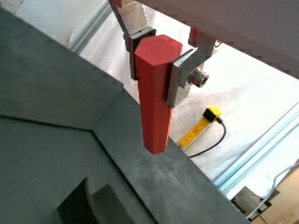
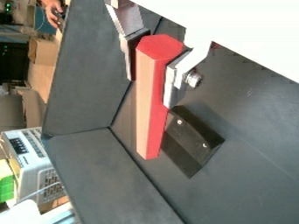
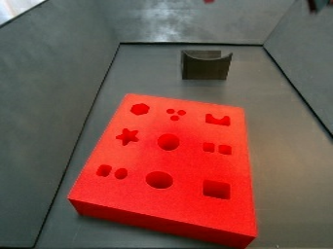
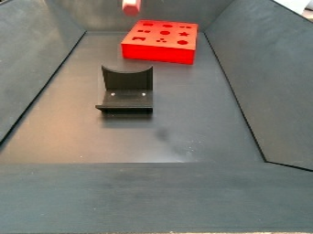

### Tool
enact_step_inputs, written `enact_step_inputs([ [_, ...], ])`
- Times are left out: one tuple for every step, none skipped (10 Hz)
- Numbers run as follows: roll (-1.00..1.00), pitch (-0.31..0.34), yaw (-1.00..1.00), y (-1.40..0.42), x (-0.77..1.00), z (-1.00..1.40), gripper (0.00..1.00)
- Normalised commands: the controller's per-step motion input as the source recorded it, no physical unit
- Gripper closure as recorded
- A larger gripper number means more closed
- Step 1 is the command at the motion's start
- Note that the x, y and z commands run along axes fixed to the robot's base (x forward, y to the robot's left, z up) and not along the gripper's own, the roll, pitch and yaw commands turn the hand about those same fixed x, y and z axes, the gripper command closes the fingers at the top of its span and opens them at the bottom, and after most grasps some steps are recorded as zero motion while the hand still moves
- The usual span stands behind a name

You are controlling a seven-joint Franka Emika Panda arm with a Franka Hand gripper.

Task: Pick up the hexagon object. Move up. Place the hexagon object on the fixture. Regrasp the hexagon object. Move to above the board. Insert the hexagon object.
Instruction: Move to above the board.

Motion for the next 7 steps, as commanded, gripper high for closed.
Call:
enact_step_inputs([
  [-0.03, 0.198, -0.04, -0.05, -0.04, 0.45, 1.0],
  [-0.03, 0.214, 0.01, -0.04, -0.02, 0.27, 1.0],
  [-0.02, 0.225, 0.05, -0.03, -0.01, 0.11, 1.0],
  [0.0, 0.216, 0.09, -0.02, 0.01, 0.04, 1.0],
  [0.01, 0.208, 0.12, -0.03, 0.01, 0.04, 1.0],
  [-1.0, 0.102, -0.11, -1.0, -0.81, 0.36, 1.0],
  [-1.0, 0.093, -0.1, -1.0, -0.81, 0.39, 1.0],
])
